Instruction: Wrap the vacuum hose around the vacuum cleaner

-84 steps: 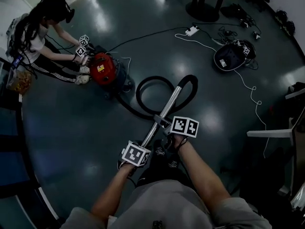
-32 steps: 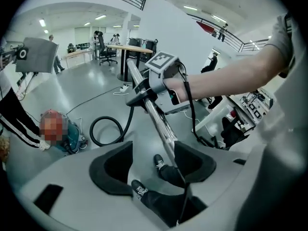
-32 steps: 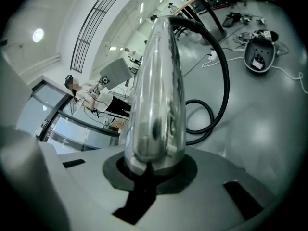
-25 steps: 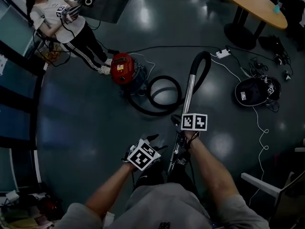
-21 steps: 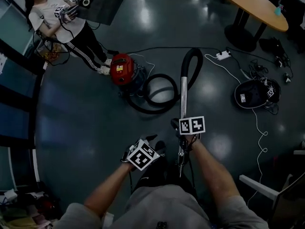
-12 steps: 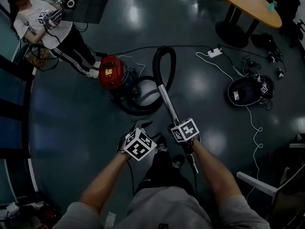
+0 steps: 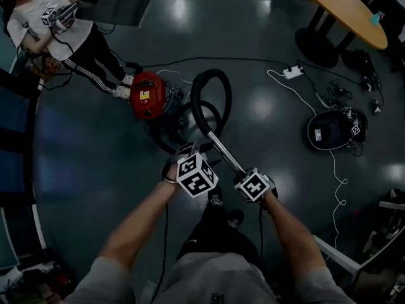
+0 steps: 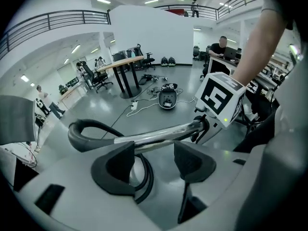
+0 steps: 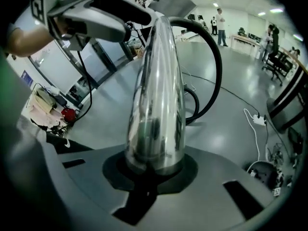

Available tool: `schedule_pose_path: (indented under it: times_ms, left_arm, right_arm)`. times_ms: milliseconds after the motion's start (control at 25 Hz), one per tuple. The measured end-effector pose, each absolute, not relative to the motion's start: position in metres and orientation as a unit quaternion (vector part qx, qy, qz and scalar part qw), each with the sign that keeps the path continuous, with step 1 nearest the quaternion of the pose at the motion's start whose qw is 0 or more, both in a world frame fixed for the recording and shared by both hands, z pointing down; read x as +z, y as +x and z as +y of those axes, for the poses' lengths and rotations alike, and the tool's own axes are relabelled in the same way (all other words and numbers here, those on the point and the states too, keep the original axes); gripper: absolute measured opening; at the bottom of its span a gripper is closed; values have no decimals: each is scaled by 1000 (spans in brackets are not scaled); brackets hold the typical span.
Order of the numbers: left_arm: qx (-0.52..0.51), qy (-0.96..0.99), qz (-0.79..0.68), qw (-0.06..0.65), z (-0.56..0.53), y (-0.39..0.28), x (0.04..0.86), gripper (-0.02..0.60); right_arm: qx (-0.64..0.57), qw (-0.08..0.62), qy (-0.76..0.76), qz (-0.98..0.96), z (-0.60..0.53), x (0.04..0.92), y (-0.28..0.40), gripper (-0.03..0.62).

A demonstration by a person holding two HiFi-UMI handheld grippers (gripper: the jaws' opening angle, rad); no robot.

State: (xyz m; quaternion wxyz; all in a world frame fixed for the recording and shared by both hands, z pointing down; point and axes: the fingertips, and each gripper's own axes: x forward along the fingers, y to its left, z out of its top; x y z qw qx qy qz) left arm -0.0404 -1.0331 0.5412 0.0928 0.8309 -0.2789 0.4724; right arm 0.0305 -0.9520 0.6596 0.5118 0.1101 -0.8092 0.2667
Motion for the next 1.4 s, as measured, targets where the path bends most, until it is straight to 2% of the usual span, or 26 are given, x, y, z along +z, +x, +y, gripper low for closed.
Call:
schedule_pose_path:
  times_ms: [160,360,600,960,1200,1400]
  left_arm:
    - [461,836,-278,105,-1052,-50,554,259]
    - [433,841,-297,130,-1064,-45,557,259]
    - [465,818,-302,152,-1067,-58,589,259]
    - [471,770,-361,235,-1076,-42,621,259]
    - [438,732,-413,318,-1071,-17,648,259]
    - [414,713,-445,350,-1072,-23,668,259]
  right_arm:
    - [243,553,100,-791,-968,671,36,49]
    - [158,590,72,-789,-997,669,48,49]
    - [90,633,16,-769,-1016,683,66,49]
    - [1,667,-91,-739,-1064,701,108,49]
    - [-77,686,-145,-708,-1099,721,138,49]
    - [-102,687,-177,-697,-1118,739,135,49]
